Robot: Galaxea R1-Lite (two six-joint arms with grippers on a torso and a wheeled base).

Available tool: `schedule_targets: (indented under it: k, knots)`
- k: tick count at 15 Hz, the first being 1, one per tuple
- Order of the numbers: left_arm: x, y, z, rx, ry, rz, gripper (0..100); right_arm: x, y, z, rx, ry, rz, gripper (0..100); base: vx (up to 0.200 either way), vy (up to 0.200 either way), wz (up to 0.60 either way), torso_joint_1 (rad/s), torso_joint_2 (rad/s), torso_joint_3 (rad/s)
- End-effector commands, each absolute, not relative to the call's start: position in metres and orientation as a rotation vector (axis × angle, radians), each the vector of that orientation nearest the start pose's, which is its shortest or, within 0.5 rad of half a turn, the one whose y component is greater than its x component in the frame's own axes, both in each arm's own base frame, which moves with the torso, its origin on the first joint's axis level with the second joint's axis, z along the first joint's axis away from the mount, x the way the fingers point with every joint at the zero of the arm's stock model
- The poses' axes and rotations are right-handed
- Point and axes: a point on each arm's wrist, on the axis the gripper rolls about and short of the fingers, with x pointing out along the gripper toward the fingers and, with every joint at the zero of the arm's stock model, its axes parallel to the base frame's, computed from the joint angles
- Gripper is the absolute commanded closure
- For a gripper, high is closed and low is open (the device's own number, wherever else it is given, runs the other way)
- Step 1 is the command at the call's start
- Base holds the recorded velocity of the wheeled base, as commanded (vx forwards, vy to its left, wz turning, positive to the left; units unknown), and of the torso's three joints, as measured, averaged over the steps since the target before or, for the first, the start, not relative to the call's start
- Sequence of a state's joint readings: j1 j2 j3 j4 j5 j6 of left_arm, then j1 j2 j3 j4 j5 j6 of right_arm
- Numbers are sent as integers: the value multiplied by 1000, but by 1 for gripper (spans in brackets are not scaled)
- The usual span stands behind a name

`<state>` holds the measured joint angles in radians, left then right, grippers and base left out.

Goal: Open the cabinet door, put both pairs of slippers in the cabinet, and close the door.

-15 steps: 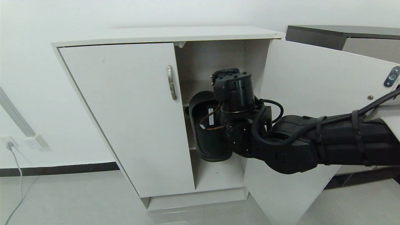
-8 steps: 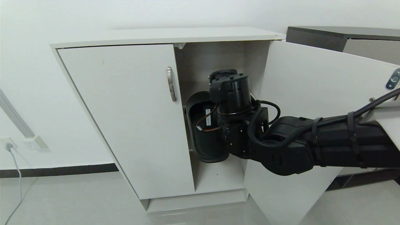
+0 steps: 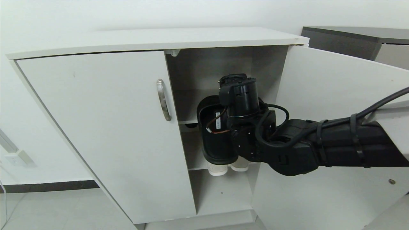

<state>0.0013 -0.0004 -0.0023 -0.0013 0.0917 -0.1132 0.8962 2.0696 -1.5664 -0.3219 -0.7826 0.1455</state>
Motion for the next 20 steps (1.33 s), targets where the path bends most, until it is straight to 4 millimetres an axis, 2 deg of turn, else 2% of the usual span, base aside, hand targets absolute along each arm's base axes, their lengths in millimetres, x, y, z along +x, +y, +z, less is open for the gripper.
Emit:
schedule_targets:
  k: [1,6,10,11,12,18,20]
  knots:
    - [-23,2,76,-114,-10,93,100,277,324,226,7,132,108,100,0,0,0,0,0,0]
    - [-23,2,76,-114,-8,93,100,286,330,215,-8,145,104,100,0,0,0,0,0,0]
    - [-23,2,76,-112,-8,93,100,286,330,216,-1,143,104,100,0,0,0,0,0,0]
    - [-23,2,76,-112,-8,93,100,286,330,218,4,140,104,100,0,200,0,7,2,-2]
    - [-23,2,76,-112,-8,95,100,287,328,218,9,140,98,100,0,200,0,-7,-2,-2]
    - [-23,2,76,-112,-8,93,100,297,313,224,35,130,38,100,0,0,0,0,0,0]
    - [-23,2,76,-112,-10,93,100,298,309,223,33,134,33,100,0,200,0,0,2,12]
